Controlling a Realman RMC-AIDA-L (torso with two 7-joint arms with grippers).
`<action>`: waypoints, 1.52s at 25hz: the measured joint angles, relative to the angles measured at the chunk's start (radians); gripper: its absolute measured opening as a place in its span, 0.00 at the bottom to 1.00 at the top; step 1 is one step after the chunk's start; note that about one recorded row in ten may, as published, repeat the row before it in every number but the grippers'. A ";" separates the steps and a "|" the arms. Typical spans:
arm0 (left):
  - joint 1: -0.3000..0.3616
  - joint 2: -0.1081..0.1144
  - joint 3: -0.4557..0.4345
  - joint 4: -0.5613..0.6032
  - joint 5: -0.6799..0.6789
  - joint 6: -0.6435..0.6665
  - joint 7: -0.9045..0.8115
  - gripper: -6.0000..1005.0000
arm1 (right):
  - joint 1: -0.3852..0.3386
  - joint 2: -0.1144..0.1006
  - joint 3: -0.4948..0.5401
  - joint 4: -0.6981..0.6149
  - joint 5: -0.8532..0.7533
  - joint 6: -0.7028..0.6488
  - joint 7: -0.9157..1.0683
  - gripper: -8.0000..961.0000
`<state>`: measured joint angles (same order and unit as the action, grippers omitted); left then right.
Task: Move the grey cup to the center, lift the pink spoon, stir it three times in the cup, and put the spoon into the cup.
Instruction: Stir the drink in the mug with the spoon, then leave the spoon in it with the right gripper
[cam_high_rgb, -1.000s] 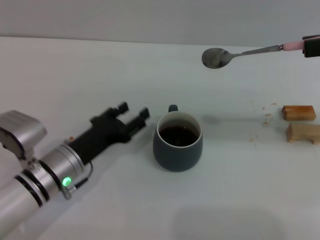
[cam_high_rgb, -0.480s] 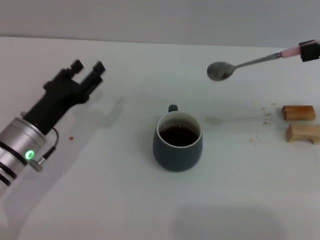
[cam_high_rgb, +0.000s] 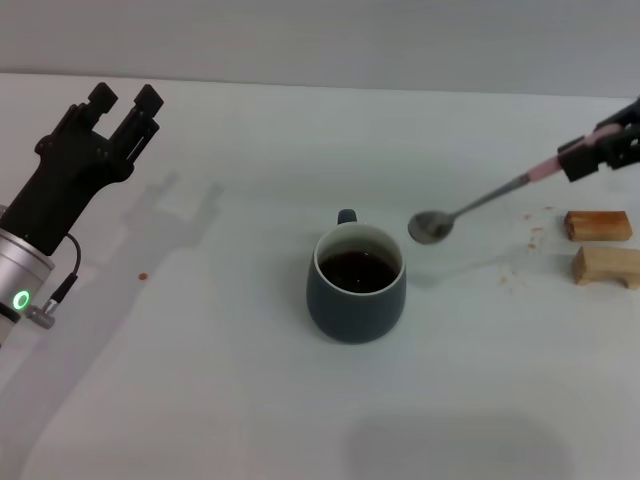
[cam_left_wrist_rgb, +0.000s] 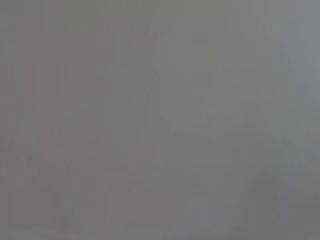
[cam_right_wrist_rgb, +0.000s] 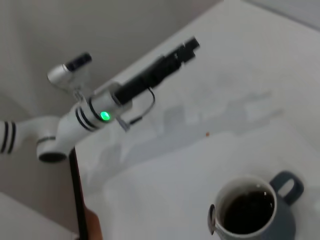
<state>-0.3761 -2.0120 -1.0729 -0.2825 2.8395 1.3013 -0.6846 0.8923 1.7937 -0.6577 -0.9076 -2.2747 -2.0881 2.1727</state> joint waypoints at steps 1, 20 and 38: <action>0.000 0.000 0.000 0.000 0.000 0.000 0.000 0.69 | 0.002 0.003 -0.008 0.000 -0.010 0.006 0.000 0.12; 0.012 -0.019 0.024 0.015 0.012 0.033 -0.010 0.69 | 0.005 0.087 -0.106 0.074 -0.030 0.217 -0.010 0.13; 0.002 -0.019 0.025 0.036 0.025 0.025 -0.037 0.69 | 0.144 0.124 -0.186 0.185 -0.200 0.349 -0.007 0.14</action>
<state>-0.3740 -2.0311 -1.0477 -0.2465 2.8641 1.3261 -0.7213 1.0361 1.9175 -0.8434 -0.7225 -2.4750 -1.7388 2.1660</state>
